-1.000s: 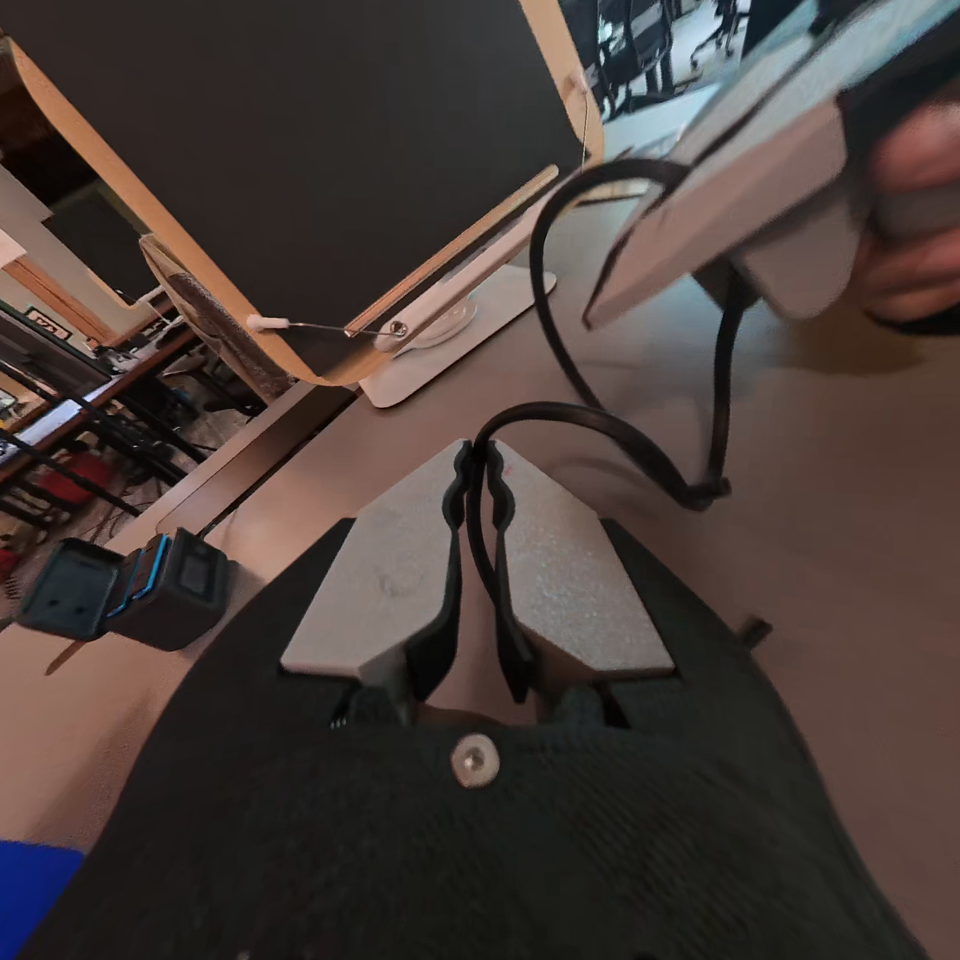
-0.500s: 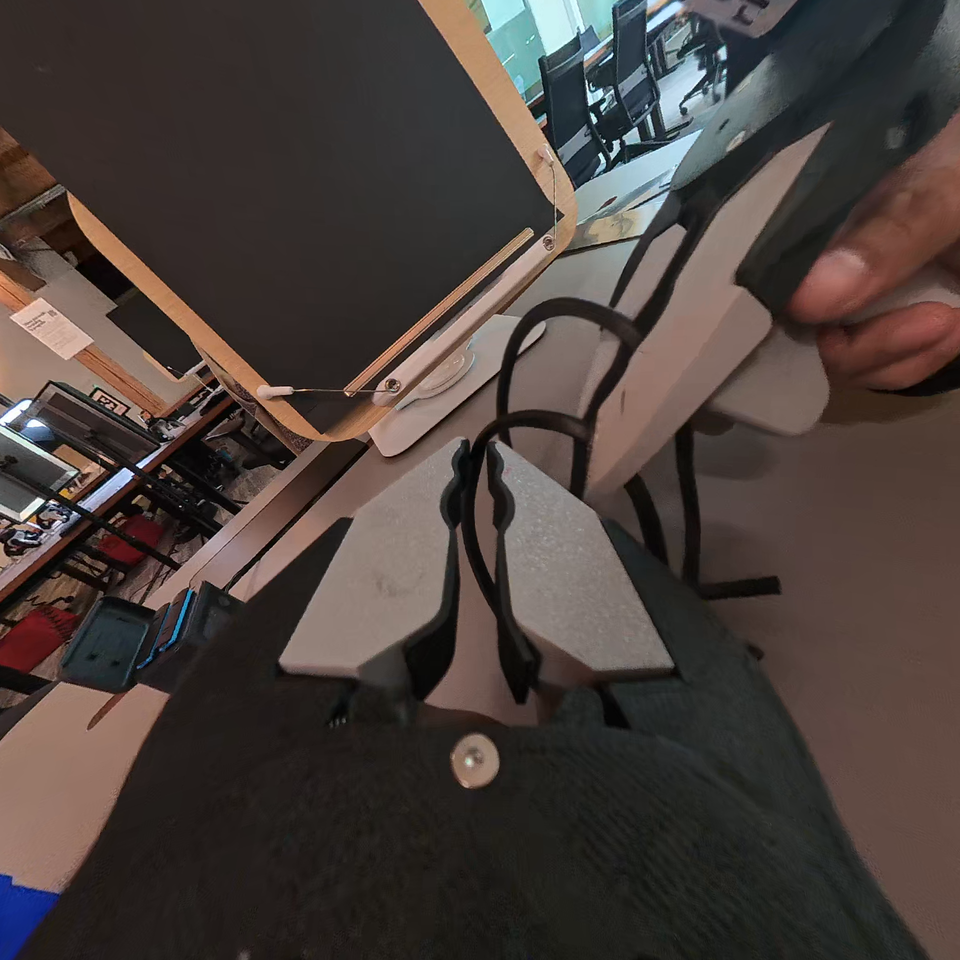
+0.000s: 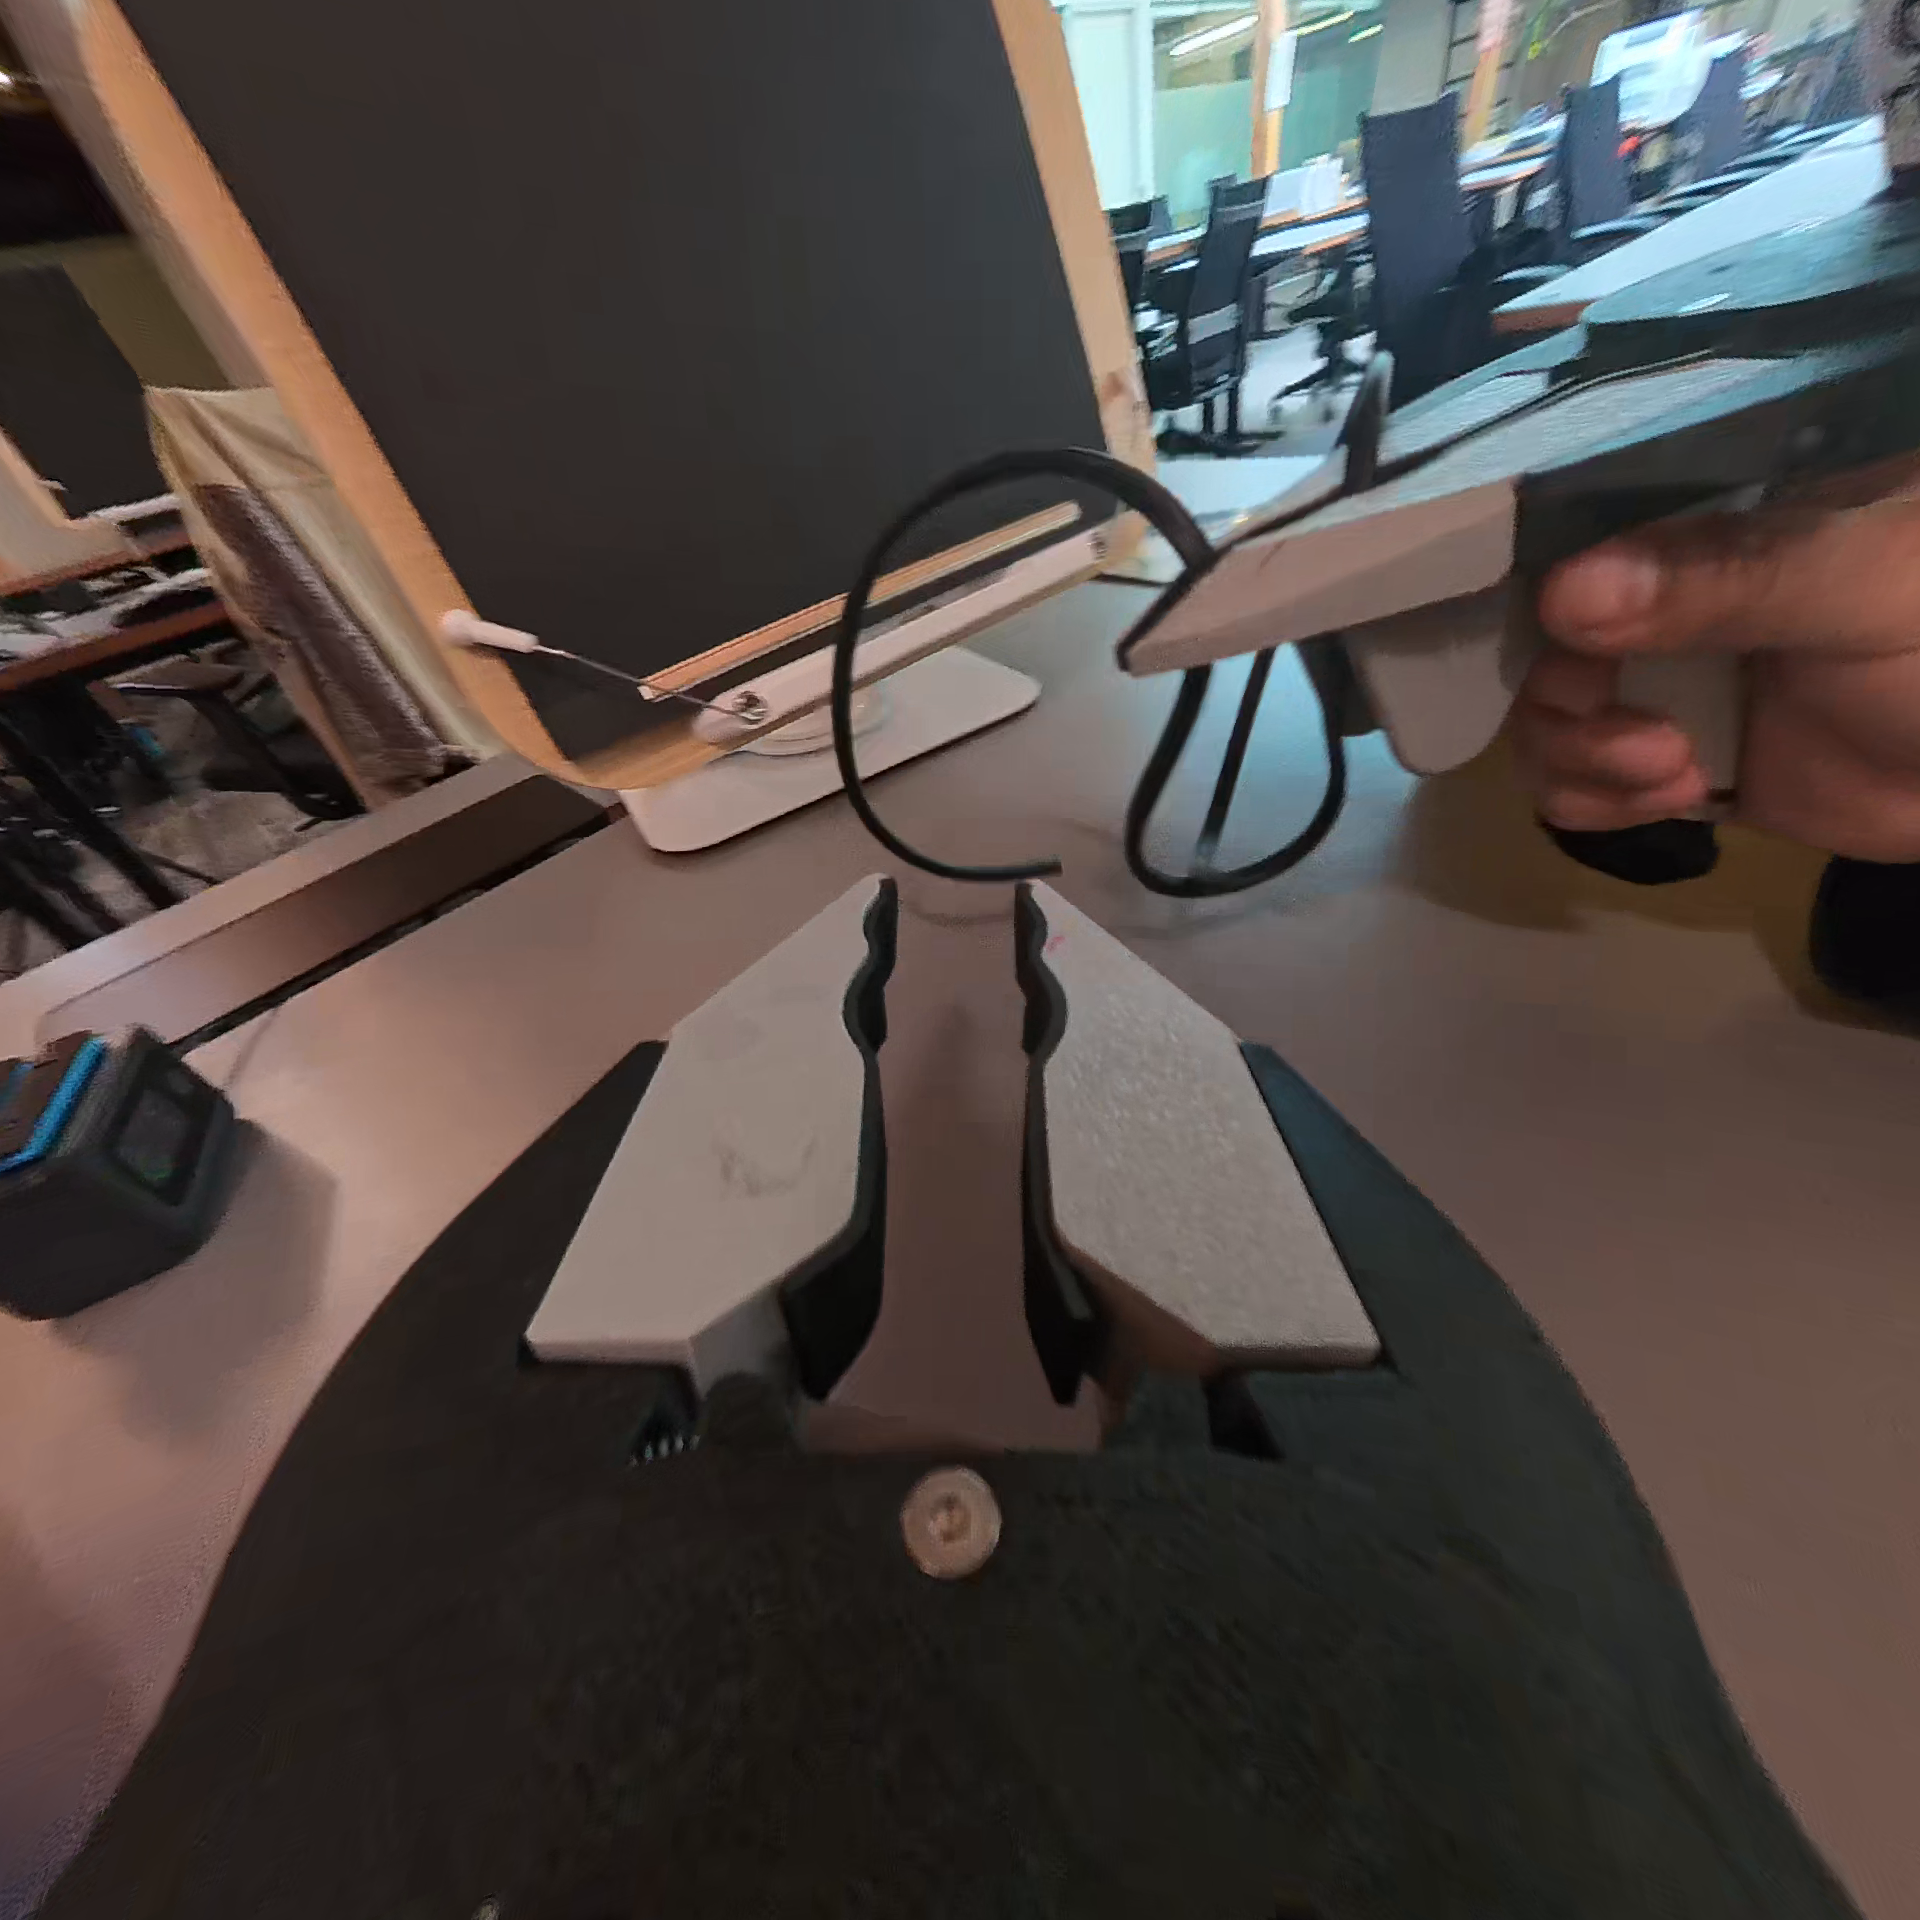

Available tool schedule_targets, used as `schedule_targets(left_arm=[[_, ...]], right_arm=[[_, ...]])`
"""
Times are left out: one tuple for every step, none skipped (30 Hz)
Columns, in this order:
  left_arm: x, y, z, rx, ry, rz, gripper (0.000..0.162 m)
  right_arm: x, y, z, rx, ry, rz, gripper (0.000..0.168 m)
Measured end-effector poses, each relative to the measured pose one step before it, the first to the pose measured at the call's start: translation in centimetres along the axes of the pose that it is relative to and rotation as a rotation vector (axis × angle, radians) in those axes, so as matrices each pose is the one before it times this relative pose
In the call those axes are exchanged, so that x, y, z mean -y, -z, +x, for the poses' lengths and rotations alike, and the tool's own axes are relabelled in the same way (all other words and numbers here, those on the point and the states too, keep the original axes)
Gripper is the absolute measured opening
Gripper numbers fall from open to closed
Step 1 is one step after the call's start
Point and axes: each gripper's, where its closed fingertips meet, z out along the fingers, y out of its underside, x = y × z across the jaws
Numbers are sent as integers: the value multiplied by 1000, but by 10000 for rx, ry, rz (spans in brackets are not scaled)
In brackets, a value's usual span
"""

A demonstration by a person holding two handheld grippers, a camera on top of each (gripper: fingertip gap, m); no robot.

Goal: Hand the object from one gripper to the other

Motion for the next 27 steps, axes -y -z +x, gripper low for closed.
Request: schedule_targets(left_arm=[[73,-53,727,-452,200,50,23],[-6,-103,817,-493,196,-6,26],[-74,-131,707,-386,129,-44,29],[-92,-149,487,-213,29,-49,31],[-153,-137,428,-159,-68,-69,32],[-227,-141,341,-107,-120,-124,33],[-204,-131,252,-52,-149,-118,35],[-78,-90,228,-43,-159,-41,37],[46,-40,249,-64,-135,32,37],[137,-3,207,-51,-87,82,37],[173,23,200,-73,-33,99,37],[151,33,249,-134,17,84,38],[149,40,235,-148,44,73,38],[185,56,164,-105,58,89,37],[151,72,104,-86,88,86,37],[100,61,142,-132,122,50,37],[53,42,91,-110,130,20,35],[27,44,25,-56,89,12,34],[-14,27,40,-57,50,-10,34],[-87,6,85,-68,30,-49,34],[-116,-37,86,-50,6,-72,34],[-78,-33,63,-10,-45,-47,35],[-23,-27,80,-5,-76,-15,35],[-9,-17,55,0,-67,-18,35],[-18,-9,-9,38,-52,-22,35],[-15,3,-40,42,-36,-16,35],[-21,-1,-32,25,-8,-10,35]], right_arm=[[316,114,-187,159,-157,193,0],[201,25,-289,198,-158,124,0],[109,-43,-239,143,-118,82,0],[16,-83,-262,143,-84,42,0],[-16,-91,-283,145,-73,6,0],[18,-95,-282,148,-60,39,0],[80,-83,-433,260,-67,70,0],[80,-78,-586,358,-93,69,0],[-6,-110,-523,320,-105,9,0],[-122,-140,-344,193,-57,-56,0],[-235,-151,-230,102,31,-130,0],[-322,-177,-223,91,71,-194,0],[-369,-202,-241,109,52,-209,0],[-397,-245,-352,185,15,-212,0],[-446,-275,-466,275,-31,-242,0],[-371,-260,-360,199,-13,-192,0],[-222,-215,-178,51,66,-100,0],[-111,-139,-53,-44,101,-56,0],[27,-47,-40,-34,86,18,0],[158,31,-49,0,25,89,0],[265,124,54,-49,1,146,0],[362,213,146,-98,30,190,0],[375,256,173,-93,23,189,0],[369,270,229,-107,-19,196,0],[356,263,282,-115,-59,203,0],[314,236,225,-61,-91,189,0],[259,183,131,2,-128,159,0]])
